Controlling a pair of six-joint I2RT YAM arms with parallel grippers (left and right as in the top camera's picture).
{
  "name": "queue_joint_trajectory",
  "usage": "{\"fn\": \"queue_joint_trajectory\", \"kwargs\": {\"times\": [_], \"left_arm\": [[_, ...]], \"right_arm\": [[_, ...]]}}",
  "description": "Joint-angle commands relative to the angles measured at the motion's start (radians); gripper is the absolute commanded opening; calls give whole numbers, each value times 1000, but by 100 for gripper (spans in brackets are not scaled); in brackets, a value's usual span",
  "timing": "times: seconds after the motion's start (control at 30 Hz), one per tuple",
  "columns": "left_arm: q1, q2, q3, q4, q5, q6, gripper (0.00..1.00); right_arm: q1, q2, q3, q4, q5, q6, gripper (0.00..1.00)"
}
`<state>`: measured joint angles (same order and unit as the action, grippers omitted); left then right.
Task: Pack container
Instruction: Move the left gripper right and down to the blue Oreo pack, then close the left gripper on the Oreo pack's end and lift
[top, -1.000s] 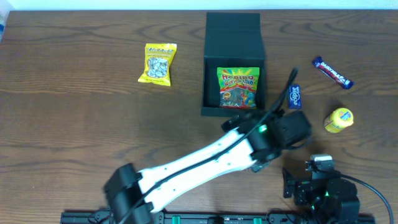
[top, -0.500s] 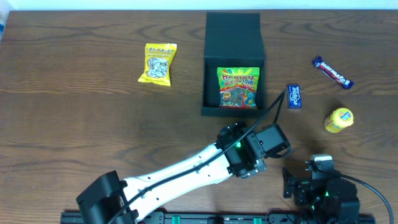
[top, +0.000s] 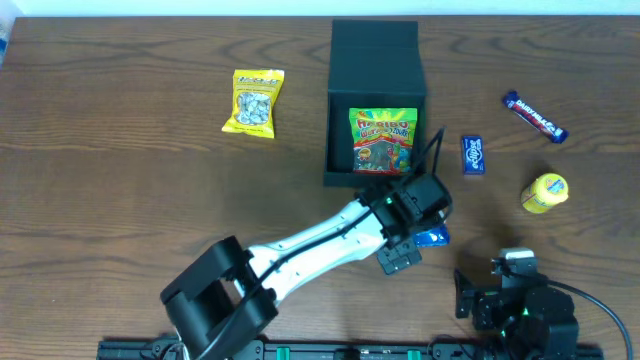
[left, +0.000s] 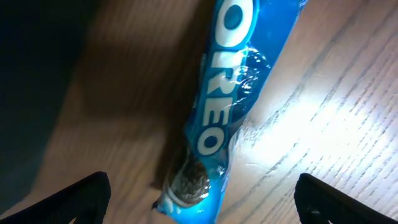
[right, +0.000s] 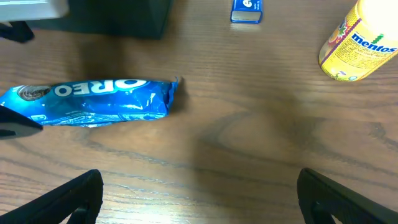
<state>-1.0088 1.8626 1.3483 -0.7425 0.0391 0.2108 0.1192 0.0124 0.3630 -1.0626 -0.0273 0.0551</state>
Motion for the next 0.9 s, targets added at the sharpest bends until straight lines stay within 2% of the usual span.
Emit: {"fn": "queue_joint_trajectory", "kwargs": {"times": [0.0, 0.87], "left_arm": [[17, 25, -5, 8, 77, 22, 95], [22, 141, -5, 93, 68, -45, 96]], "right_arm": [[-10, -6, -7, -7, -3, -12, 99], [-10, -6, -7, -7, -3, -11, 99]]}}
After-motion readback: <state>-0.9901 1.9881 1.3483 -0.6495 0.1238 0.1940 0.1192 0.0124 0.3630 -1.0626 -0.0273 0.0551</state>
